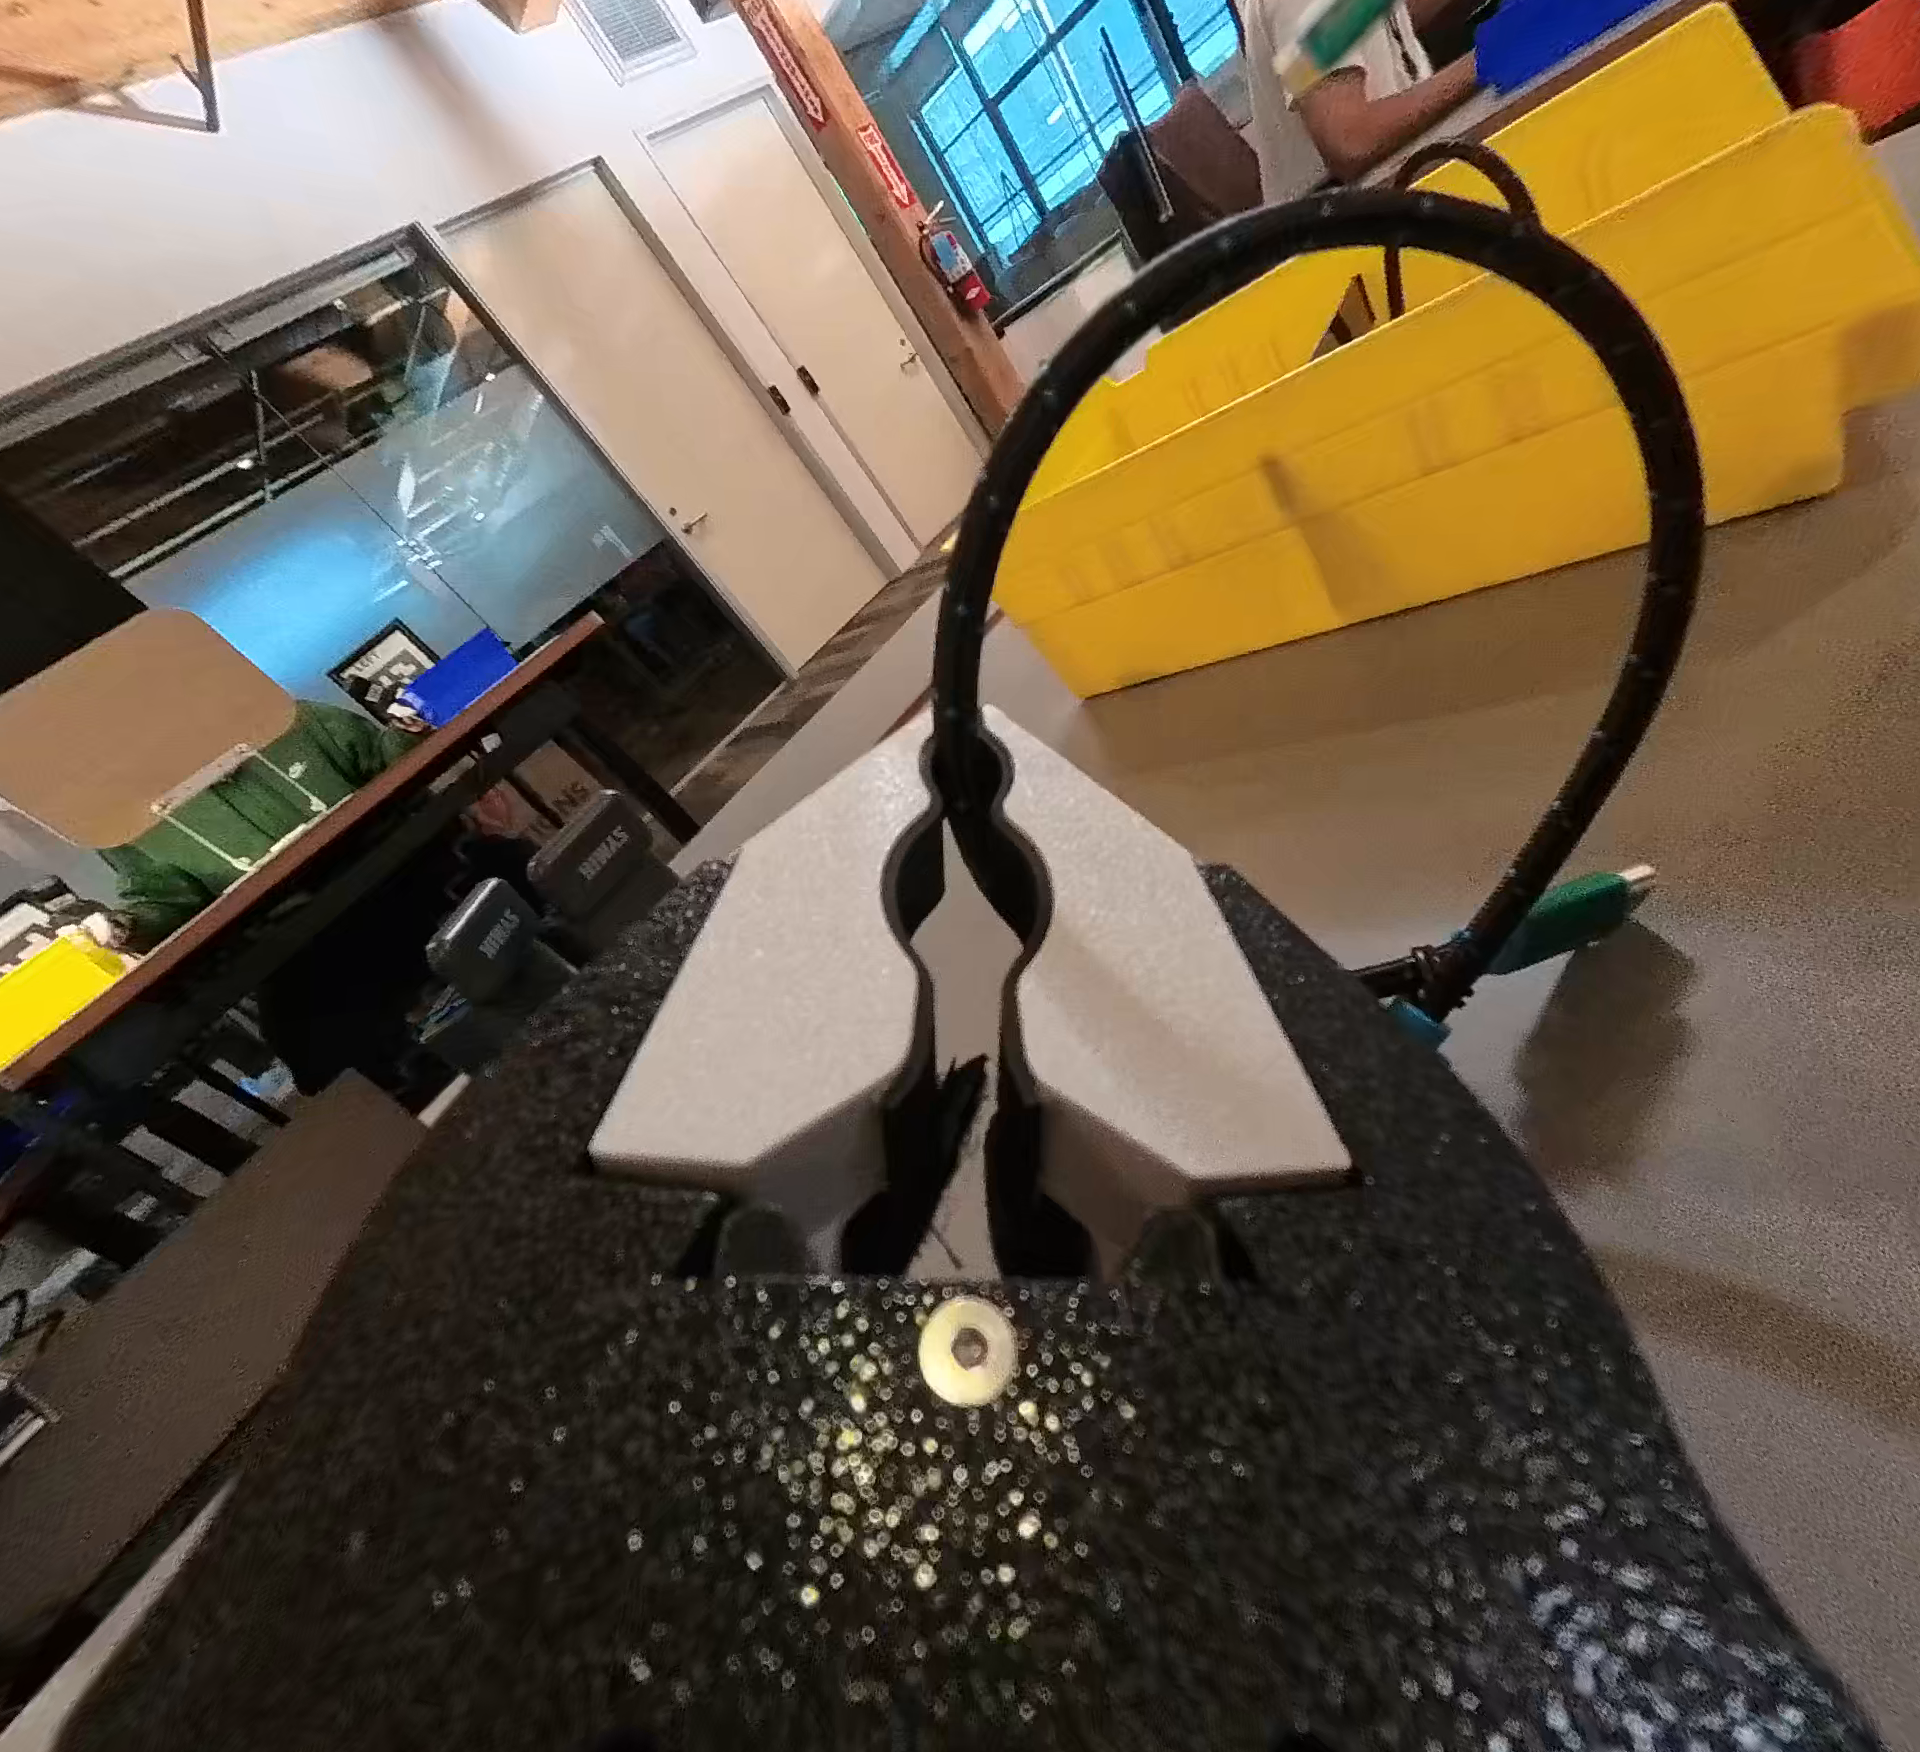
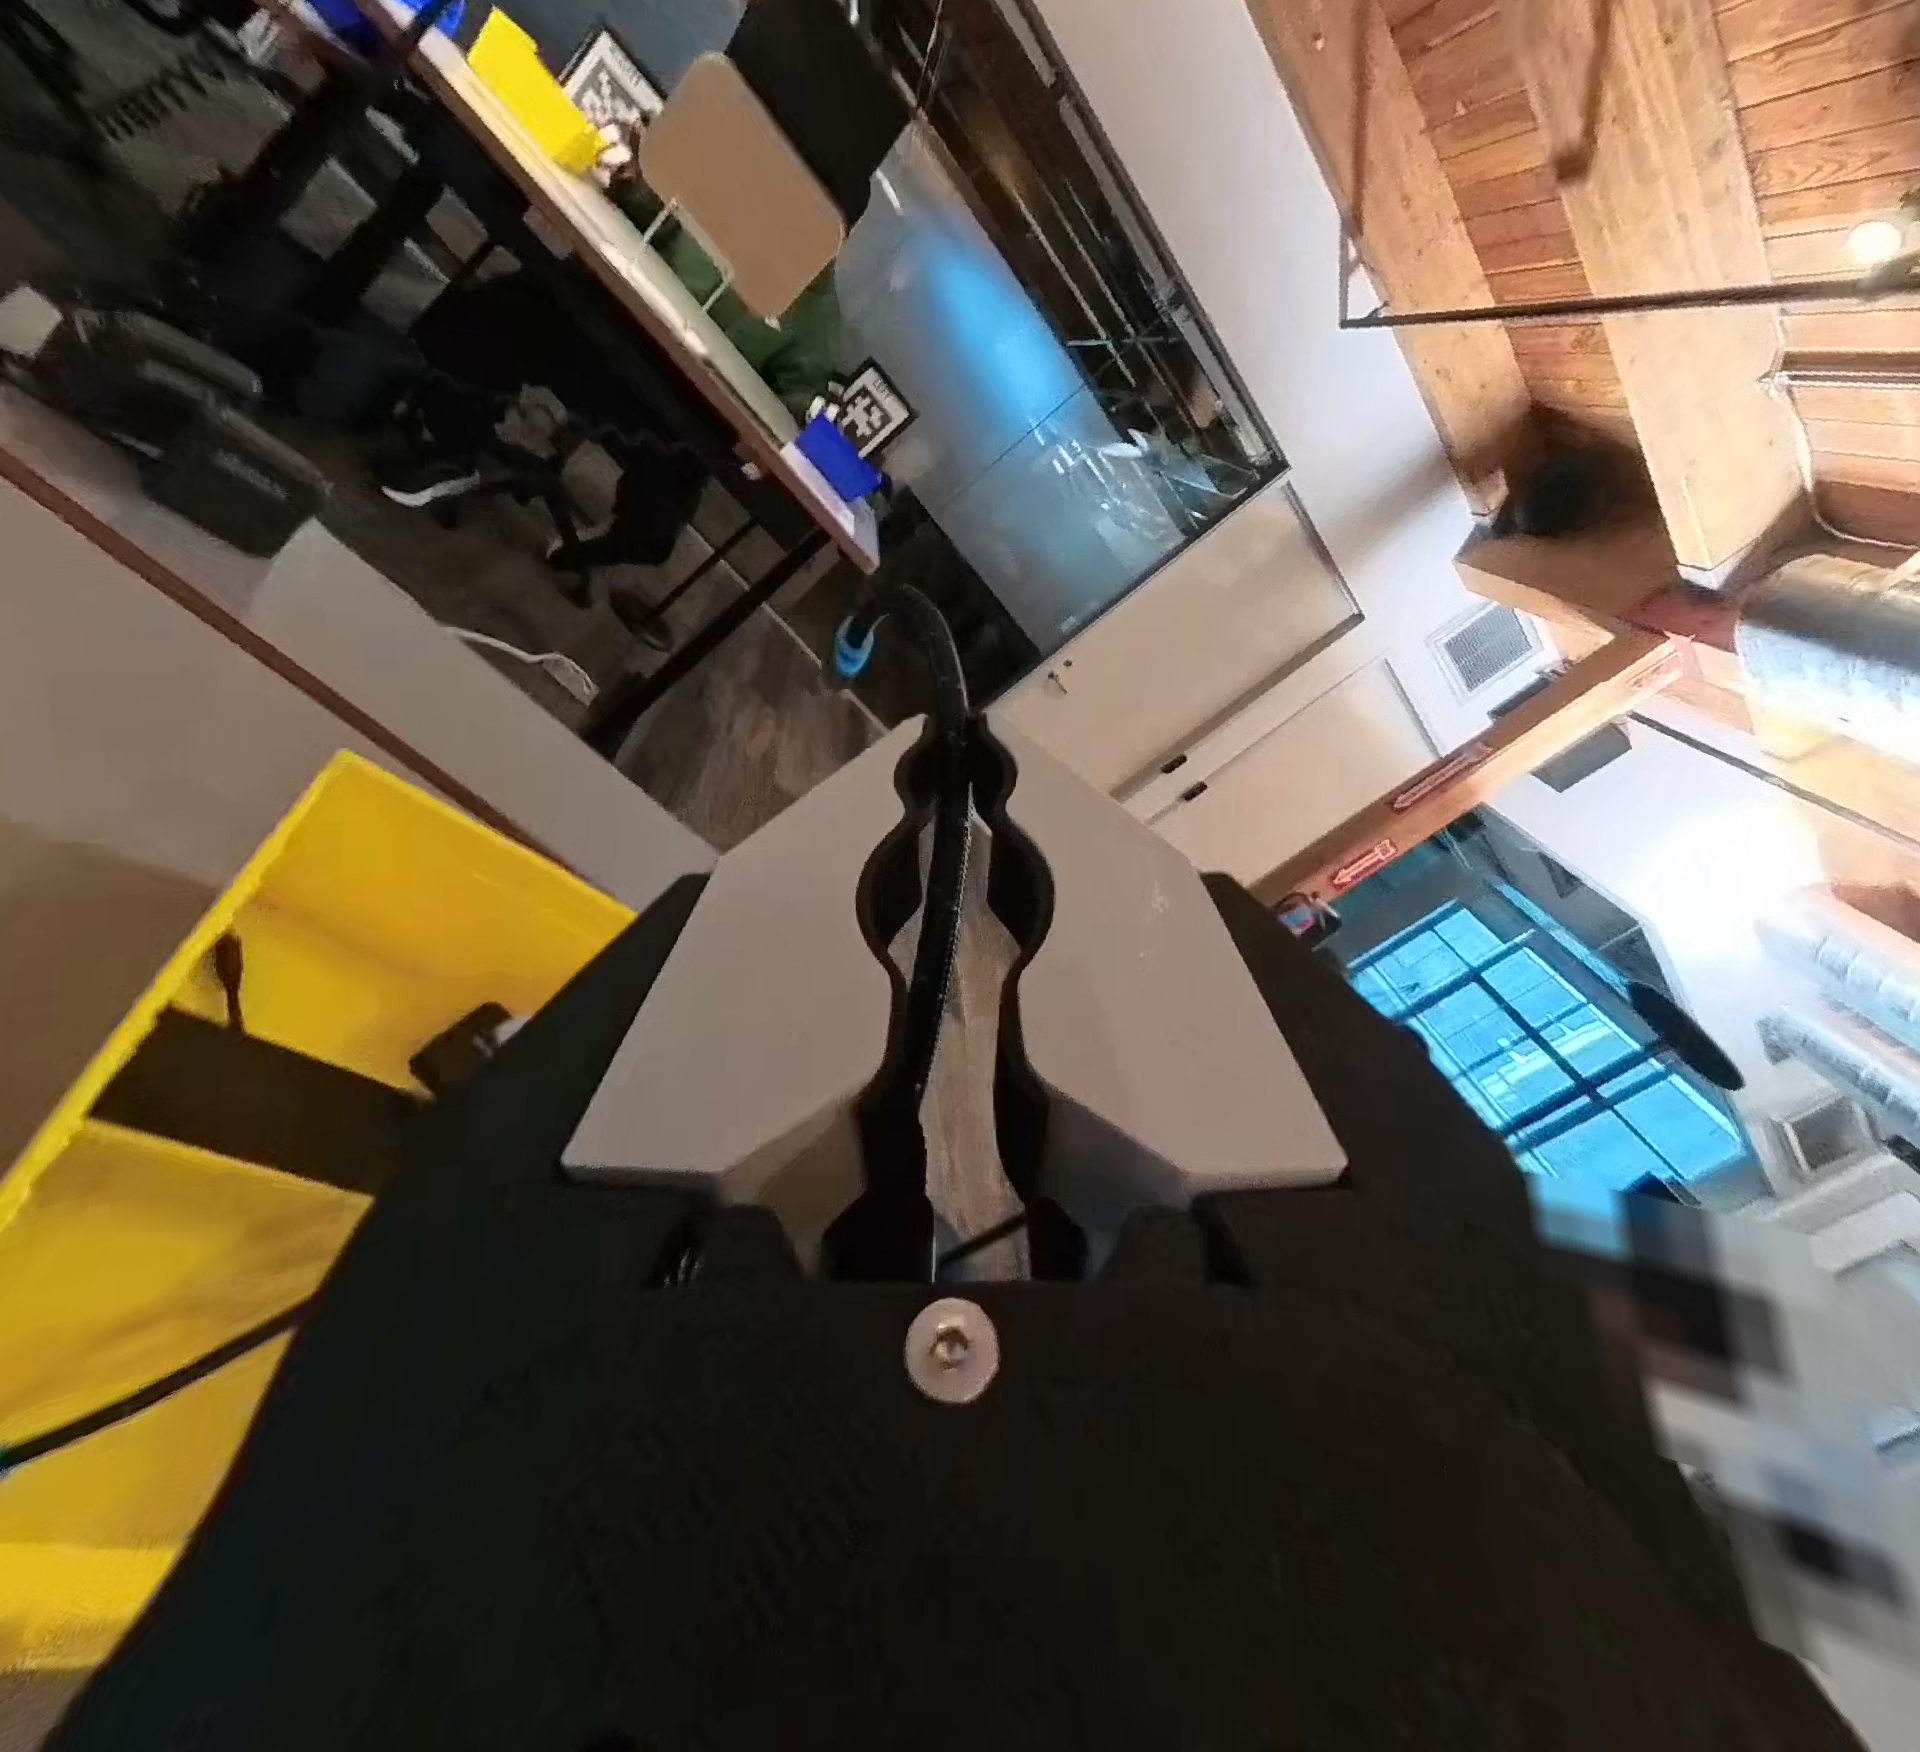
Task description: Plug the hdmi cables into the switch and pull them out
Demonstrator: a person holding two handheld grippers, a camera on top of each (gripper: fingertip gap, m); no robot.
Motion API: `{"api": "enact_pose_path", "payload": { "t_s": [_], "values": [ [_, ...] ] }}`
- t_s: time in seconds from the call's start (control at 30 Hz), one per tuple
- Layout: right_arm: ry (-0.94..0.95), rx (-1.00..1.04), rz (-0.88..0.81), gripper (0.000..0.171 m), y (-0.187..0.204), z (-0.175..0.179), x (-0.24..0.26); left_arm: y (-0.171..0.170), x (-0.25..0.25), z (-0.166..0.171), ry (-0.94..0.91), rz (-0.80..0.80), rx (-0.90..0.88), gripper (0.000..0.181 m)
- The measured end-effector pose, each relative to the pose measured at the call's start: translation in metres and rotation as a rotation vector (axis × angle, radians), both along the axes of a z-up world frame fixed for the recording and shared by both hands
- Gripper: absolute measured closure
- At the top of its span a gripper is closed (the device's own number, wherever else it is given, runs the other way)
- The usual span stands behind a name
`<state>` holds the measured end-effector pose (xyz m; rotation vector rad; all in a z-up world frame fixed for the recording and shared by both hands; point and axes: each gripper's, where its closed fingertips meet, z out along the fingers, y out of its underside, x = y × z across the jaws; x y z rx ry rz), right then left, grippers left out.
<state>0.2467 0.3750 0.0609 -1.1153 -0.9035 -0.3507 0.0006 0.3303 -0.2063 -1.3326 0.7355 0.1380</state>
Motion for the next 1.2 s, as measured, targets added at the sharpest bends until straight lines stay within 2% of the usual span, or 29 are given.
{"api": "enact_pose_path", "payload": {
  "t_s": [0.13, 0.23, 0.33, 0.53, 0.67, 0.8, 0.83, 0.87, 0.93, 1.07, 1.13, 1.2],
  "values": [
    [-0.11, -0.1, 0.044, 0.167, 0.019, -0.067, 0.001, -0.003, -0.001, 0.001, 0.014, 0.016, 0.054, 0.181],
    [-0.278, -0.241, 0.016, 0.167, 0.031, -0.129, 0.002, -0.011, -0.001, 0.009, 0.023, 0.014, 0.137, 0.181],
    [-0.465, -0.428, 0.013, 0.167, 0.035, -0.189, 0.002, -0.013, 0.002, 0.007, 0.04, 0.008, 0.146, 0.181],
    [-0.73, -0.759, 0.066, 0.167, 0.038, -0.264, -0.012, -0.01, 0.001, 0.003, 0.016, -0.004, 0.108, 0.181],
    [-0.761, -0.881, 0.125, 0.167, 0.049, -0.28, -0.039, -0.009, 0.0, 0.002, 0.013, -0.006, 0.1, 0.181],
    [-0.664, -1.086, 0.139, 0.166, 0.055, -0.301, -0.058, -0.01, 0.001, 0.001, 0.019, -0.009, 0.1, 0.181],
    [-0.644, -1.147, 0.124, 0.162, 0.054, -0.305, -0.058, -0.01, 0.001, 0.001, 0.02, -0.01, 0.101, 0.181],
    [-0.633, -1.172, 0.09, 0.144, 0.056, -0.304, -0.055, -0.01, 0.001, 0.0, 0.02, -0.011, 0.1, 0.181],
    [-0.59, -1.154, 0.058, 0.124, 0.061, -0.294, -0.052, -0.009, 0.002, 0.0, 0.02, -0.012, 0.097, 0.181],
    [-0.436, -0.981, 0.038, 0.119, 0.067, -0.242, -0.053, -0.008, 0.003, -0.001, 0.02, -0.014, 0.093, 0.181],
    [-0.323, -0.935, 0.147, 0.125, 0.046, -0.216, -0.076, -0.008, 0.003, -0.002, 0.022, -0.011, 0.091, 0.181],
    [-0.217, -0.974, 0.39, 0.129, 0.0, -0.201, -0.117, -0.008, 0.003, -0.002, 0.024, -0.012, 0.091, 0.181]
  ]
}}
